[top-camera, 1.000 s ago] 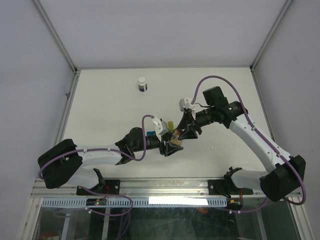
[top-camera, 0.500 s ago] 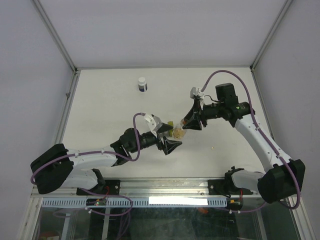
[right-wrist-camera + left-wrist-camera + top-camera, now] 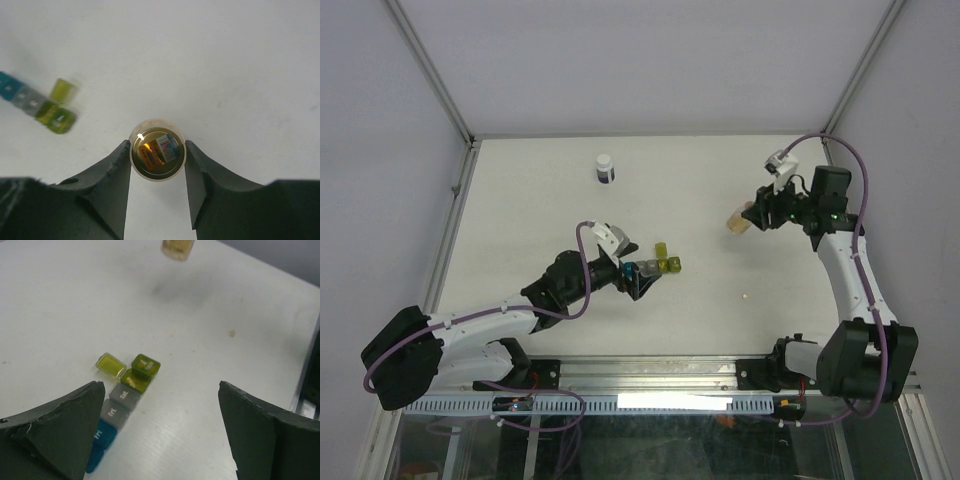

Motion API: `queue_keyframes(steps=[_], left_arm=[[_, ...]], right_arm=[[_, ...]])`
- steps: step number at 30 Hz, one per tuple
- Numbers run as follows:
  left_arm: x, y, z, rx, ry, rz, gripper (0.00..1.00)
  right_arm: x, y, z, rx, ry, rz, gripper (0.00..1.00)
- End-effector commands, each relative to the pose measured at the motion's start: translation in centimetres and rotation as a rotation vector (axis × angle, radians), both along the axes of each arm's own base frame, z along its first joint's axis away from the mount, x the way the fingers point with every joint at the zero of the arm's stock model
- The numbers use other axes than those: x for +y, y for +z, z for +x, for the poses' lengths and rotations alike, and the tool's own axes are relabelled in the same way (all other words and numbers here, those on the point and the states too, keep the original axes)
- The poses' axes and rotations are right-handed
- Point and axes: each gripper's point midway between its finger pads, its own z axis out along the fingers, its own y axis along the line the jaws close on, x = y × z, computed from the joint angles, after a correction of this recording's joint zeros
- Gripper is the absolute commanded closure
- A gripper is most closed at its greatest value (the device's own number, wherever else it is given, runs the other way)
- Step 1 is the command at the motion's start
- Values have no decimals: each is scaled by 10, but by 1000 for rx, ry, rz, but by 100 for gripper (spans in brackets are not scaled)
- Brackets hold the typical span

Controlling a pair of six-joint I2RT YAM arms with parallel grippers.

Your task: Sort the pills into containers

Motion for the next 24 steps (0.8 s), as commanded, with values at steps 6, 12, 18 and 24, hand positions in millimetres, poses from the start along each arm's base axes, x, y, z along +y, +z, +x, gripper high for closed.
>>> queue_keyframes(steps=[6,12,18,24], left_arm=[[17,-47,-6,-237,-118,311,1],[26,-53,6,-282,-100,354,1],[28,-53,11,-286,-104,324,1],[24,-56,11,-325,-142,355,1]], right_arm=[[-137,-26,83,-4,-366,-98,100],[-180,-48,107,49,-456,-141,95],[-192,-62,113,70,-471,-181,83],[-188,-67,110,76,-432,-191,56]])
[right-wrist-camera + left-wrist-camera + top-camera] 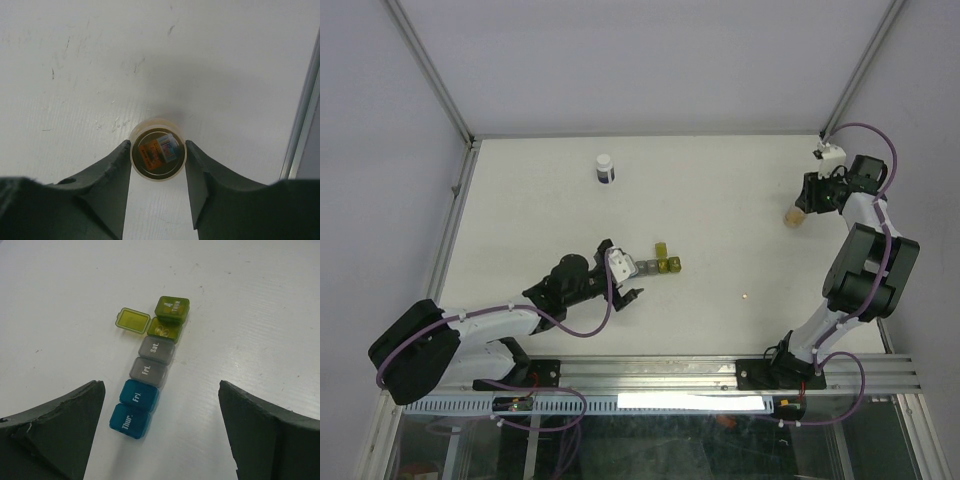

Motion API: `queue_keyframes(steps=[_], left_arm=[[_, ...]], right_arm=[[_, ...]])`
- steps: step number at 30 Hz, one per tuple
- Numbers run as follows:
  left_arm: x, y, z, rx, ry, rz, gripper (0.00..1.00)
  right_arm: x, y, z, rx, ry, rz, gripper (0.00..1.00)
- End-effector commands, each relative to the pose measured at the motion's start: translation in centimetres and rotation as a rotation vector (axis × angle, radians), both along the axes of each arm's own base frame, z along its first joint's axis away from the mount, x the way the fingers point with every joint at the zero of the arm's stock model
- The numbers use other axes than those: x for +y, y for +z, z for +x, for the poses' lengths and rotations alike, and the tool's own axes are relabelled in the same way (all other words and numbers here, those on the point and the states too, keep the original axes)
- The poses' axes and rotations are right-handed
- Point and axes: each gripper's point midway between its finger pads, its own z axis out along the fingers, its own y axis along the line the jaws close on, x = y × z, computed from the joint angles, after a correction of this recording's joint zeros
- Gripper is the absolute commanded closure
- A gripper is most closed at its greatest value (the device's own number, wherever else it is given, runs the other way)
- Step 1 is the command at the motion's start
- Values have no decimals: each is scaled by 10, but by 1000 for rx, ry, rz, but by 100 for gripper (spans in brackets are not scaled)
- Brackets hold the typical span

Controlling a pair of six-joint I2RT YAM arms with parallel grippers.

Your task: Sort the pills into containers

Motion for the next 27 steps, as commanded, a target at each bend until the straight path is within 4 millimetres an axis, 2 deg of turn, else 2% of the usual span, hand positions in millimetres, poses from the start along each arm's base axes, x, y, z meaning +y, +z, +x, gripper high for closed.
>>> queue_keyframes(steps=[1,7,10,12,14,16,18,21,24,27], left_arm=[[-10,16,2,-100,-83,-1,1],[-12,-6,8,-73,-146,178,2],[-8,-20,13,-23,-162,240,4],[-6,-30,16,13,-176,272,5],[-7,-39,20,42,-190,307,8],[-9,-45,26,66,-204,330,10],[-10,-52,31,89,-222,347,13],[-14,-55,39,113,-234,368,17],[-15,-60,44,131,-232,386,18],[-15,-63,48,136,-224,398,20]], right_arm=[[-8,26,15,-90,32,-60,50],[-5,52,11,-138,64,-95,14],[5,77,4,-175,109,-90,8],[23,93,-4,-197,172,-52,7],[53,106,-15,-203,269,3,7],[93,112,-30,-176,375,76,8],[138,111,-47,-127,475,166,10],[194,103,-67,-78,588,242,12],[233,94,-78,-54,654,272,13],[256,82,-84,-3,688,308,14]])
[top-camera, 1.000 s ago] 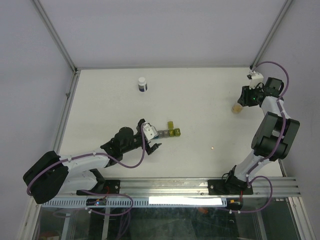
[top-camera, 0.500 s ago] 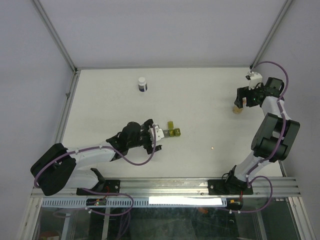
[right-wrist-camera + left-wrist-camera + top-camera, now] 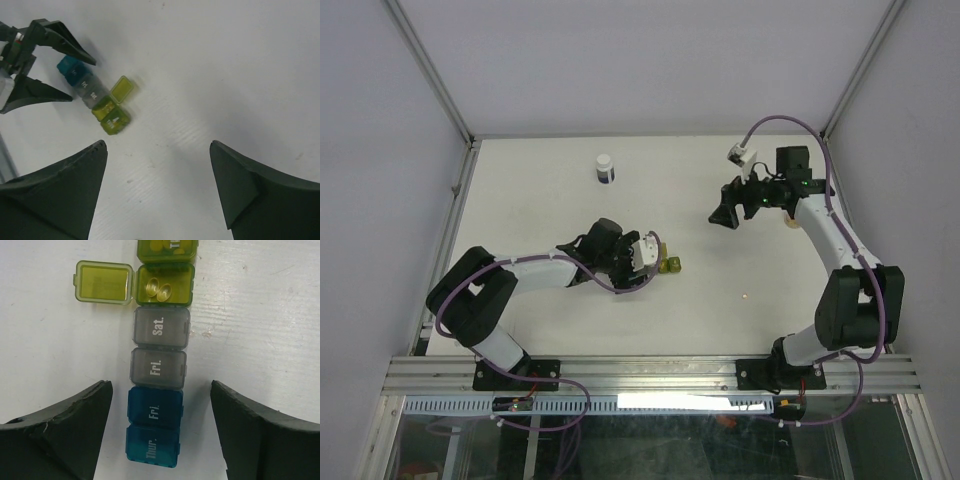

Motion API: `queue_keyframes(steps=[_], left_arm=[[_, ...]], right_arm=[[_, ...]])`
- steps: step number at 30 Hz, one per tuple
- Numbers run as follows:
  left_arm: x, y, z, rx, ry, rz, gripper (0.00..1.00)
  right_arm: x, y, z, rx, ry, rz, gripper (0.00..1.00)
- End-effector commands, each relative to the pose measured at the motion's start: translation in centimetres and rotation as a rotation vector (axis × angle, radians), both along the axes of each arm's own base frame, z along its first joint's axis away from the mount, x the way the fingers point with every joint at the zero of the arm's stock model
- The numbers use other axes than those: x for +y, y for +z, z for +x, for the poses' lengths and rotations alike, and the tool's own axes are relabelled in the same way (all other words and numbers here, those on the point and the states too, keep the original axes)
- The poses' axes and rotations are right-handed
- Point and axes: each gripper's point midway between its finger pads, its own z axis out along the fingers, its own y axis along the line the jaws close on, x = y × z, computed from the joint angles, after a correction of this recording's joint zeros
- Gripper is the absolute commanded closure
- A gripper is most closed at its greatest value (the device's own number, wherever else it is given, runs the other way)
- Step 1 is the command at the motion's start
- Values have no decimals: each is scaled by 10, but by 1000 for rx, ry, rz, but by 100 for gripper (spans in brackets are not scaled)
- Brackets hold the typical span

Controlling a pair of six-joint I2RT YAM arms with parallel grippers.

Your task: Sort the pills into containers

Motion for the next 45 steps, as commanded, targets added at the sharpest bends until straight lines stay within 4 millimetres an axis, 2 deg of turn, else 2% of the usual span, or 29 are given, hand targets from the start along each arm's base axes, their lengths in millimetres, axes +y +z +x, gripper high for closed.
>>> queue_keyframes(steps=[1,7,10,12,14,19,22,26,28,33,36,39,45], left_arm=[[-9,11,10,-25,-39,-15,20],[-9,9,11,-17,-36,-10,30],[-10,10,9,-7,-34,-14,43],[-10,10,10,-6,-32,-15,56],[-11,9,9,-3,-33,-15,61],[-18,11,6,1,-48,-15,67],[-25,12,1,3,-67,-22,67],[-34,10,-8,17,-95,-34,68],[-39,8,-10,18,-102,-34,69],[-46,3,-14,35,-112,-37,69],[-48,1,-16,42,-113,-39,69],[-50,1,-18,52,-114,-47,69],[-50,1,-19,60,-109,-53,70]], right_arm=[[29,-4,-11,86,36,72,15],[57,-44,-18,270,59,86,35],[65,-57,-16,329,54,91,42],[69,-64,-16,363,56,93,46],[73,-69,-17,384,60,92,49],[85,-86,-17,445,62,86,56],[90,-97,-13,491,50,87,68],[97,-114,-9,537,31,67,93],[99,-122,-9,559,24,63,99],[104,-140,-15,627,25,51,100],[109,-142,-25,648,57,56,100],[115,-134,-33,658,105,88,100],[118,-105,-53,626,215,151,100]])
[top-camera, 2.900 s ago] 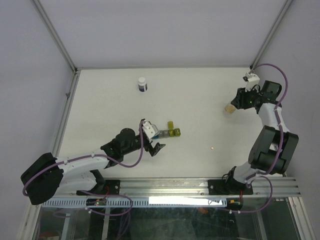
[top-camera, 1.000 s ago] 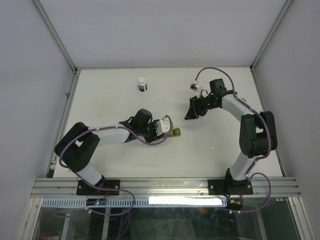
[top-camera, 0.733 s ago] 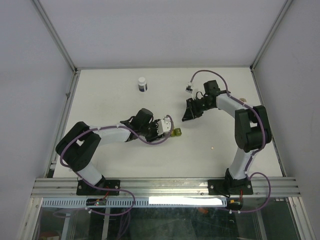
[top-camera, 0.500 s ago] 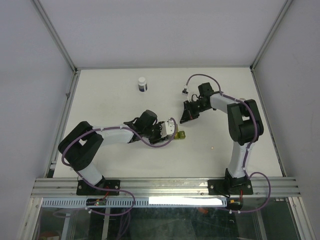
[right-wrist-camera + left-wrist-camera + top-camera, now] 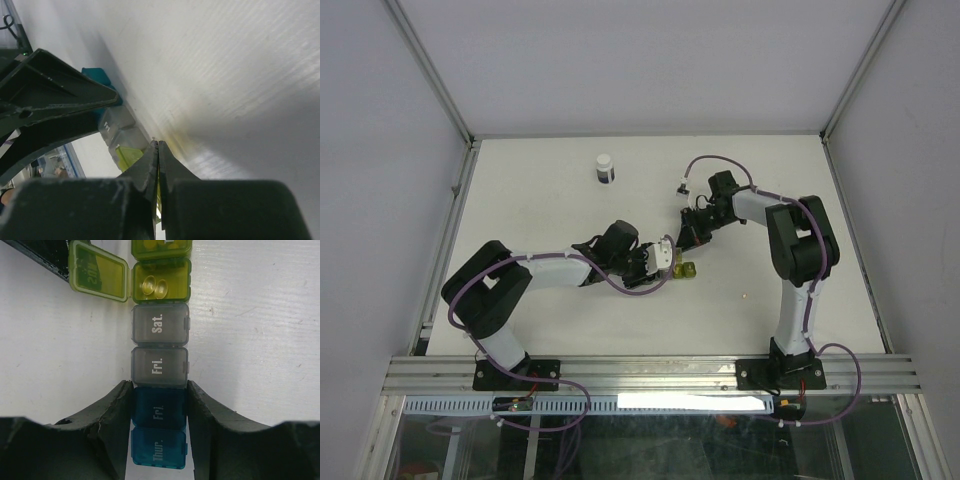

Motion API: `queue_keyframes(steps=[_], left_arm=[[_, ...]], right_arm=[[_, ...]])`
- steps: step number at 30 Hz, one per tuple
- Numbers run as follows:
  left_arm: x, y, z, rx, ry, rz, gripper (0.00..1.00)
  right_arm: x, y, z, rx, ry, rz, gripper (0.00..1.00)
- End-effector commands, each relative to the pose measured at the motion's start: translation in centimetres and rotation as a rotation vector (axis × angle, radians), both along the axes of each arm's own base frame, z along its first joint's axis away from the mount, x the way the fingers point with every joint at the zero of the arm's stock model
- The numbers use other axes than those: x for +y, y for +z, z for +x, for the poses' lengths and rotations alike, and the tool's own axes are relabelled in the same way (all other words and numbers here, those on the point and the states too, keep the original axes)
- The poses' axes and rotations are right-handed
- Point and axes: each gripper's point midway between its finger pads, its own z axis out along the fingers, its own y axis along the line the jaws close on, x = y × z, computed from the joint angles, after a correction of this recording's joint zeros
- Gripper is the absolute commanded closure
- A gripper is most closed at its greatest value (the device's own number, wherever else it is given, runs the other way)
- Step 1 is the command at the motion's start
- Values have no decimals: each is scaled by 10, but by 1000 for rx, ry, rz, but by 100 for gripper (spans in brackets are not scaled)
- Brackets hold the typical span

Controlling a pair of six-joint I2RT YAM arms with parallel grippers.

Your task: Sort the pills into containers

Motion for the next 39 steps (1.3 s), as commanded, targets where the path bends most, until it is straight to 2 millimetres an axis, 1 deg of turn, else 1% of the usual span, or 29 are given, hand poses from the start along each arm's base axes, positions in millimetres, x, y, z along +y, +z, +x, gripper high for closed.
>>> queue_keyframes(steps=[1,3,6,9,11,13,16,17,19,25,27,30,32,34,36,37,39], left_arm=[[-12,4,-6,27,-31,-39,70],[-13,4,-6,27,-30,-40,70],[-12,4,-6,27,-25,-40,70],[-12,5,-5,27,-21,-41,70],[-12,5,-5,27,-18,-41,70],[-12,5,-5,28,-15,-41,70],[-12,6,-5,28,-11,-44,71],[-12,6,-5,28,-11,-45,71],[-12,6,-6,29,-12,-45,71],[-12,6,-7,29,-13,-46,71],[-13,6,-7,28,-14,-47,71],[-13,6,-6,27,-13,-46,71],[-12,6,-6,28,-13,-47,72],[-12,6,-6,29,-13,-46,72],[-12,6,-7,31,-15,-47,73],[-12,5,-7,32,-15,-46,73],[-13,4,-7,35,-16,-46,73]], right_arm=[[8,46,-10,-87,76,115,100],[5,52,-19,-93,100,113,100],[1,51,-35,-100,139,84,100],[-3,42,-51,-114,171,25,100],[-6,32,-58,-114,182,-33,100],[-9,23,-60,-119,176,-88,100],[-14,13,-56,-154,161,-169,100],[-14,13,-54,-165,160,-181,100],[-12,20,-51,-189,162,-171,100],[-2,62,-36,-341,156,-113,100],[-1,69,-33,-373,155,-116,100],[-1,69,-34,-382,159,-119,100],[1,63,-39,-372,169,-127,100],[0,49,-44,-348,173,-155,100],[-4,24,-46,-315,167,-217,100],[-10,4,-48,-273,167,-267,100],[-25,-24,-45,-227,160,-372,100]])
